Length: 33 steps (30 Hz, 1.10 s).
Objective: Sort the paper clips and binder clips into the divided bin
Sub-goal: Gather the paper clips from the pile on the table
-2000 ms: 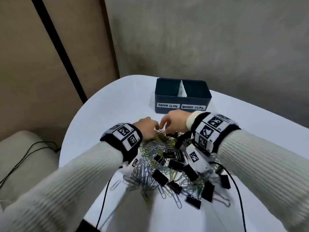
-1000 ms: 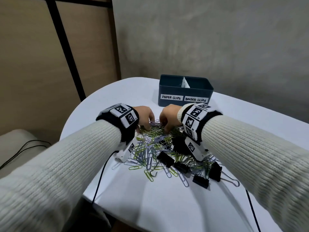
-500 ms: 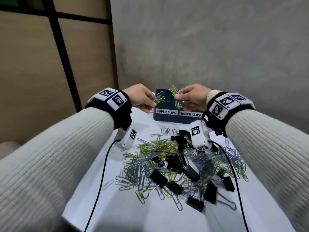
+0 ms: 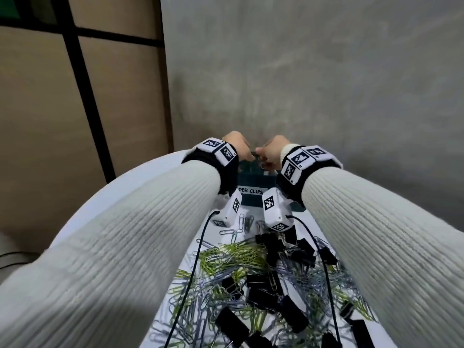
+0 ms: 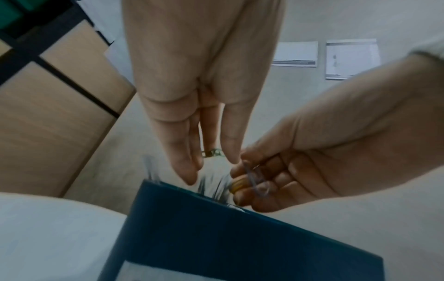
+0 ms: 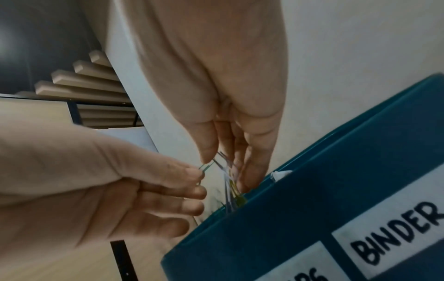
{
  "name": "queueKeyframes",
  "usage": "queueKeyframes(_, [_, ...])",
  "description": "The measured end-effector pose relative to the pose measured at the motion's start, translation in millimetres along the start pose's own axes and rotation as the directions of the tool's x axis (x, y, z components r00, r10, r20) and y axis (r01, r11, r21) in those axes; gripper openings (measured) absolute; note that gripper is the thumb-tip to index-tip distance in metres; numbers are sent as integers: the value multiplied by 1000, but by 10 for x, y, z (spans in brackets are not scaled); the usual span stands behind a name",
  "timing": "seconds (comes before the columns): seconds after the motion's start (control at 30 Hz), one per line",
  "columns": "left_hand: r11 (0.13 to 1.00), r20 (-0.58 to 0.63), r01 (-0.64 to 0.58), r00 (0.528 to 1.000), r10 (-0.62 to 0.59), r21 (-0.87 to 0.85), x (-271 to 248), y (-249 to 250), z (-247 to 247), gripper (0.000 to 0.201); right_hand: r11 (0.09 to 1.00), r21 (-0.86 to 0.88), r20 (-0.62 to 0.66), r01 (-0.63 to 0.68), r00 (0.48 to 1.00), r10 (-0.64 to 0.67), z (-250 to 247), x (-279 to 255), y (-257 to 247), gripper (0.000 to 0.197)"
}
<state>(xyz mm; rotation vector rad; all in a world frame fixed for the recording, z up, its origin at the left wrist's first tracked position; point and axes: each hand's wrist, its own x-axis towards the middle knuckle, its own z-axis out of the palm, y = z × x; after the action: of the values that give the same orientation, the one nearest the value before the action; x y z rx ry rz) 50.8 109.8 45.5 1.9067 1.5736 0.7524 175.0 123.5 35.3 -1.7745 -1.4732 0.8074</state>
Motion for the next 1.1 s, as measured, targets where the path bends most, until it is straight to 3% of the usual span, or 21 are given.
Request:
queueKeyframes(0.07, [983,38,-59,998,53,176,-56,15,-44,38,991,-130,-35,6,999,-11,29,-10,-5,37])
queueKeyframes(0.17, [942,53,-131,991,120,310,-219,12,-141,37,939,-336,-151,78,979,-136,22,-278,-92,33])
queueKeyframes(0.2, [944,47,-122,992,113,307,-296,-37,-173,32,934,-342,-126,106,980,-157,25,-385,-100,29])
queueKeyframes(0.27, [960,123,-96,990,65,264,-451,-167,-220,15,917,-373,88,143,989,-118,52,-615,-85,20])
queueKeyframes(0.33, [964,331,-40,942,-51,263,-628,-333,-225,14,867,-471,368,164,929,24,162,-781,-2,23])
queueKeyframes(0.37, [952,442,-17,888,-126,304,-737,-405,-206,24,800,-566,456,202,884,100,246,-835,33,28])
queueKeyframes(0.43, [890,554,-36,793,-252,455,-906,-534,-141,53,613,-731,498,301,849,178,423,-896,75,38])
queueKeyframes(0.53, [755,553,-198,795,-249,625,-1137,-645,-29,67,407,-800,558,441,796,236,673,-1029,125,42])
queueKeyframes(0.6, [760,606,-236,756,-249,606,-1225,-697,-18,61,316,-783,610,535,760,224,738,-1147,107,40])
queueKeyframes(0.67, [814,652,-218,720,-238,538,-1312,-739,-74,57,339,-728,673,596,717,183,728,-1220,101,42])
queueKeyframes(0.77, [873,627,-137,748,-218,467,-1444,-763,-163,62,417,-662,727,623,669,154,593,-1353,60,46])
queueKeyframes(0.83, [861,607,-129,760,-232,492,-1505,-763,-157,77,483,-632,720,607,690,75,554,-1368,95,45])
queueKeyframes(0.9, [817,605,-176,758,-244,549,-1560,-737,-114,85,472,-640,703,606,710,42,586,-1422,142,56])
queueKeyframes(1.0, [834,596,-154,767,-237,530,-1566,-701,-24,66,399,-676,690,619,722,49,673,-1486,195,70])
queueKeyframes(1.1, [850,548,-92,799,-248,519,-1522,-754,26,37,358,-694,672,624,740,14,695,-1491,197,60])
